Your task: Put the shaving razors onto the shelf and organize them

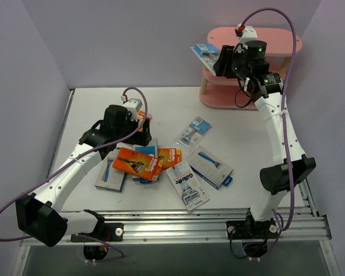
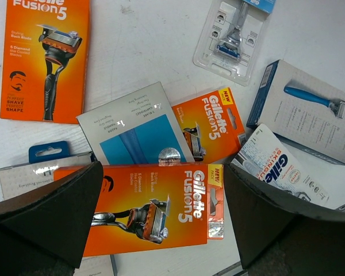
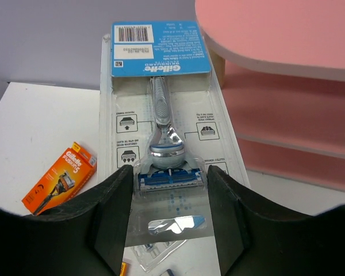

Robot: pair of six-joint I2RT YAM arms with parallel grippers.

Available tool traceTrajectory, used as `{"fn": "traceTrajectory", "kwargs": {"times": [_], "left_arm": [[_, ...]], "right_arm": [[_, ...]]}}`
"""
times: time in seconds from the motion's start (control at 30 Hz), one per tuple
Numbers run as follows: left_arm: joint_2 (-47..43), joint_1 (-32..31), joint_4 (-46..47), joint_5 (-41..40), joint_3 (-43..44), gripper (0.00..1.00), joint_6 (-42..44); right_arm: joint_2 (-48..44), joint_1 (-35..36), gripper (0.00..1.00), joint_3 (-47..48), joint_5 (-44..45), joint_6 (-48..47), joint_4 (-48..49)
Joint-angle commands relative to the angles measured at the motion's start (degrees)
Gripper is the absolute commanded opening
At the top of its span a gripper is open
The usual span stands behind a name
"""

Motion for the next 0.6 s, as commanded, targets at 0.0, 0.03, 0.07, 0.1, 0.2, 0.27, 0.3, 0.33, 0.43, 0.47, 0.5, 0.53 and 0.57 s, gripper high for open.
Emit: {"fn": "traceTrajectory", "kwargs": {"times": [0.0,0.03,0.07,0.1,0.2,0.27,0.3,0.33,0.43,0.47,0.5,0.53,0.57], "left_arm": [[0.53,-0.16,1.82,1.54,1.05,0.94,-0.26],[0.88,-0.16,1.74,1.97,1.31,0.94,-0.26],[0.97,-0.16,1.73,2.24,1.22,0.94,-0.34],[0.97,-0.16,1.73,2.42,1.31,0.94,-0.34],[1.06,-0.16,1.65,2.86,1.49,0.94,-0.34],[0.79,-0.16,1.65,2.86,1.49,0.94,-0.34],[0.71,-0.07,1.65,2.86,1.49,0.94,-0.34],[0.53,0.02,1.73,2.86,1.49,0.94,-0.34],[0.62,0.02,1.73,3.03,1.4,0.94,-0.34],[0.62,0.02,1.73,3.03,1.4,0.94,-0.34],[0.71,0.11,1.73,3.21,1.4,0.94,-0.34],[0.79,0.11,1.65,3.3,1.49,0.94,-0.43],[0.88,0.11,1.65,3.3,1.49,0.94,-0.43]], "right_arm": [[0.02,-1.81,0.0,0.47,0.37,0.91,5.73],[0.01,-1.81,0.0,0.2,-0.33,0.91,6.43],[-0.16,-1.81,0.0,0.03,-0.86,1.08,6.7],[-0.07,-1.81,0.0,0.02,-1.39,1.17,6.7],[-0.25,-1.9,0.0,-0.24,-4.64,1.17,6.62],[-0.6,-1.9,0.0,-1.2,-5.52,1.17,7.05],[-1.12,-1.9,0.0,-1.55,-5.61,1.09,7.32],[-1.22,-1.9,0.0,-1.91,-5.79,1.0,8.01],[-1.57,-1.9,0.0,-1.82,-6.66,0.91,8.63],[-1.74,-1.99,0.0,-1.82,-7.45,1.0,8.9],[-1.92,-1.99,0.0,-1.91,-7.89,1.17,9.16],[-2.01,-2.07,0.0,-1.91,-8.42,1.52,9.77],[-2.36,-2.16,0.0,-2.0,-9.03,1.7,10.04]]}}
